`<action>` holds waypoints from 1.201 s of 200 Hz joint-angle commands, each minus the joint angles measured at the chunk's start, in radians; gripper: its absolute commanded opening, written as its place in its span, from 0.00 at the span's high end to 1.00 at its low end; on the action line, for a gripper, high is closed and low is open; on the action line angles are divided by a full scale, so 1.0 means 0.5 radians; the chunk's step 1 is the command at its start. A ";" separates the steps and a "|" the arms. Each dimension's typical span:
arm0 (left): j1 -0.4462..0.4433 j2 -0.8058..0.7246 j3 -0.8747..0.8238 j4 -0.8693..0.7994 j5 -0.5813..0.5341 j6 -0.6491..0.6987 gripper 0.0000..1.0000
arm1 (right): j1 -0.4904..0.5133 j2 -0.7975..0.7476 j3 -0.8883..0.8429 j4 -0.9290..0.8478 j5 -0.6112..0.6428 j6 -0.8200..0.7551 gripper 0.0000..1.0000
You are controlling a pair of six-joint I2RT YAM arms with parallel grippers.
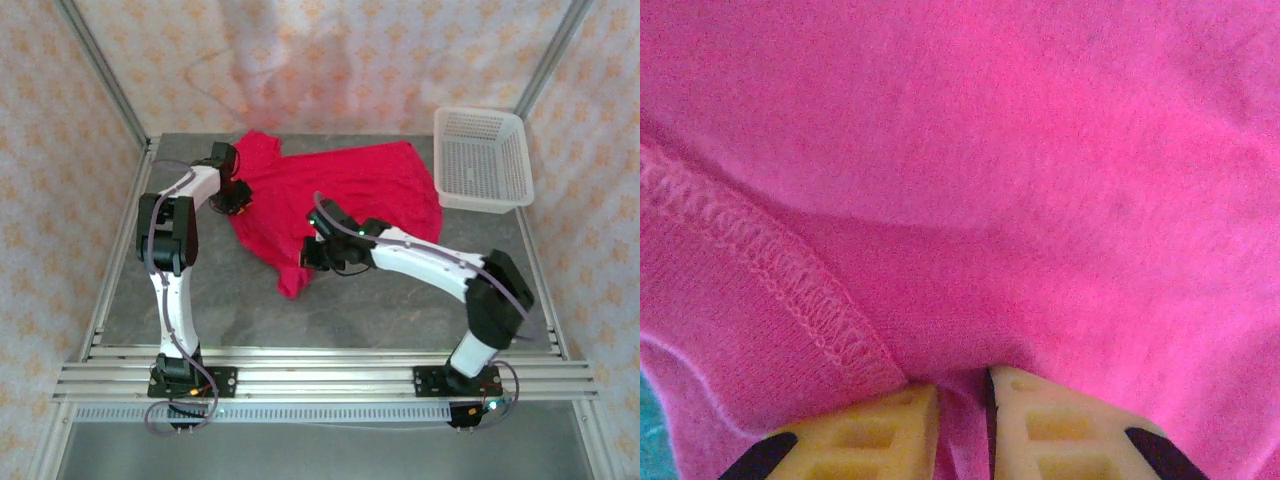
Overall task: Fold the inside-out t-shirt
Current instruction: Smooth out the T-shirt at the center of the table, then rotate the T-shirt at the center of the table.
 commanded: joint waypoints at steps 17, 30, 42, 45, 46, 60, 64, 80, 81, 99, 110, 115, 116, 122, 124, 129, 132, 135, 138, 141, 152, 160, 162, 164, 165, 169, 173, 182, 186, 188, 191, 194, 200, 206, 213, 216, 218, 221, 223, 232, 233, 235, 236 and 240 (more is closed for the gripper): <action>0.016 -0.054 -0.007 -0.135 -0.181 0.083 0.78 | 0.051 -0.108 -0.023 -0.147 -0.282 -0.008 0.49; 0.006 -0.118 -0.001 -0.178 -0.205 0.124 0.76 | 0.037 -0.084 -0.023 -0.210 -0.171 -0.059 0.39; -0.005 -0.198 0.007 -0.249 -0.277 0.175 0.72 | -0.030 -0.075 -0.040 -0.259 -0.102 -0.089 0.37; -0.009 -0.221 0.008 -0.273 -0.303 0.186 0.71 | -0.054 -0.077 -0.055 -0.261 -0.095 -0.094 0.37; -0.009 -0.229 0.008 -0.280 -0.311 0.190 0.71 | -0.063 -0.079 -0.059 -0.260 -0.092 -0.095 0.37; -0.029 -0.362 -0.015 -0.379 -0.453 0.238 0.64 | -0.213 -0.105 -0.125 -0.270 -0.049 -0.133 0.36; -0.035 -0.408 -0.030 -0.399 -0.492 0.250 0.62 | -0.264 -0.118 -0.142 -0.274 -0.027 -0.148 0.36; -0.071 -0.634 -0.156 -0.455 -0.607 0.266 0.60 | -0.478 -0.143 -0.195 -0.329 0.106 -0.220 0.36; -0.074 -0.650 -0.168 -0.453 -0.609 0.266 0.59 | -0.492 -0.143 -0.198 -0.330 0.114 -0.228 0.36; -0.153 -0.902 -0.447 -0.364 -0.531 0.217 0.59 | -0.726 -0.118 -0.226 -0.329 0.202 -0.294 0.36; -0.218 -1.019 -0.653 -0.244 -0.388 0.156 0.60 | -0.838 -0.065 -0.213 -0.336 0.244 -0.341 0.36; -0.247 -1.056 -0.745 -0.184 -0.326 0.127 0.60 | -0.880 -0.041 -0.198 -0.350 0.276 -0.365 0.36; -0.254 -1.062 -0.763 -0.174 -0.314 0.120 0.60 | -0.891 -0.032 -0.196 -0.354 0.282 -0.369 0.36; -0.289 -1.098 -0.864 -0.110 -0.258 0.073 0.61 | -0.941 0.008 -0.187 -0.352 0.320 -0.385 0.36; -0.301 -1.105 -0.898 -0.085 -0.238 0.059 0.61 | -0.958 0.017 -0.182 -0.351 0.328 -0.393 0.36; -0.323 -1.120 -0.974 -0.015 -0.191 0.029 0.61 | -0.996 0.053 -0.170 -0.350 0.342 -0.408 0.36; -0.335 -1.121 -1.019 0.024 -0.163 0.008 0.61 | -1.013 0.073 -0.158 -0.348 0.355 -0.416 0.36; -0.342 -1.122 -1.059 0.068 -0.138 -0.011 0.62 | -1.035 0.100 -0.146 -0.343 0.361 -0.423 0.36; -0.347 -1.121 -1.096 0.111 -0.112 -0.030 0.62 | -1.058 0.126 -0.132 -0.339 0.362 -0.435 0.36; -0.350 -1.110 -1.127 0.155 -0.088 -0.046 0.62 | -1.076 0.152 -0.117 -0.336 0.370 -0.446 0.36; -0.348 -1.049 -1.185 0.254 -0.042 -0.078 0.63 | -1.122 0.272 -0.037 -0.357 0.385 -0.480 0.36; -0.339 -0.973 -1.152 0.236 -0.062 -0.066 0.64 | -1.146 0.357 0.041 -0.386 0.402 -0.508 0.36; -0.334 -0.953 -1.137 0.227 -0.066 -0.060 0.64 | -1.148 0.379 0.057 -0.393 0.409 -0.515 0.36; -0.330 -0.931 -1.125 0.216 -0.069 -0.054 0.64 | -1.151 0.395 0.074 -0.398 0.420 -0.519 0.36; -0.326 -0.920 -1.118 0.211 -0.068 -0.051 0.64 | -1.152 0.408 0.080 -0.400 0.426 -0.521 0.36; -0.315 -0.879 -1.091 0.196 -0.074 -0.036 0.65 | -1.159 0.440 0.110 -0.405 0.449 -0.530 0.36; -0.295 -0.842 -1.068 0.185 -0.073 -0.025 0.65 | -1.163 0.479 0.130 -0.414 0.464 -0.537 0.36; -0.238 -0.769 -1.029 0.168 -0.072 -0.010 0.65 | -1.173 0.565 0.153 -0.430 0.478 -0.544 0.37; -0.206 -0.743 -1.017 0.167 -0.062 -0.001 0.65 | -1.175 0.591 0.154 -0.441 0.480 -0.544 0.37; -0.190 -0.733 -1.012 0.167 -0.059 0.002 0.65 | -1.175 0.603 0.152 -0.444 0.483 -0.544 0.37; -0.165 -0.715 -1.006 0.167 -0.059 0.009 0.65 | -1.174 0.615 0.146 -0.448 0.483 -0.542 0.38; -0.138 -0.700 -0.995 0.156 -0.069 0.013 0.65 | -1.172 0.624 0.128 -0.447 0.479 -0.537 0.38; -0.083 -0.665 -0.969 0.121 -0.097 0.026 0.65 | -1.168 0.630 0.065 -0.418 0.458 -0.519 0.38; -0.022 -0.627 -0.936 0.090 -0.117 0.051 0.65 | -1.164 0.619 -0.014 -0.381 0.426 -0.486 0.39; 0.045 -0.591 -0.880 0.036 -0.159 0.076 0.65 | -1.142 0.592 -0.123 -0.328 0.381 -0.449 0.39; 0.073 -0.541 -0.851 0.011 -0.178 0.082 0.66 | -1.128 0.577 -0.173 -0.307 0.366 -0.431 0.40; 0.092 -0.516 -0.830 -0.006 -0.192 0.086 0.66 | -1.116 0.568 -0.204 -0.295 0.358 -0.421 0.40; 0.119 -0.486 -0.798 -0.027 -0.210 0.092 0.66 | -1.097 0.549 -0.253 -0.279 0.347 -0.406 0.40; 0.135 -0.467 -0.776 -0.043 -0.220 0.095 0.67 | -1.083 0.532 -0.285 -0.269 0.341 -0.396 0.40; 0.198 -0.385 -0.667 -0.097 -0.263 0.098 0.68 | -0.982 0.448 -0.424 -0.230 0.312 -0.350 0.41; 0.205 -0.377 -0.653 -0.103 -0.270 0.096 0.68 | -0.969 0.438 -0.442 -0.226 0.310 -0.342 0.41; 0.214 -0.359 -0.625 -0.118 -0.280 0.096 0.68 | -0.940 0.417 -0.474 -0.219 0.307 -0.326 0.41; 0.219 -0.350 -0.611 -0.126 -0.284 0.097 0.68 | -0.908 0.391 -0.501 -0.212 0.307 -0.310 0.41; 0.234 -0.314 -0.550 -0.159 -0.302 0.097 0.69 | -0.856 0.356 -0.546 -0.202 0.307 -0.285 0.41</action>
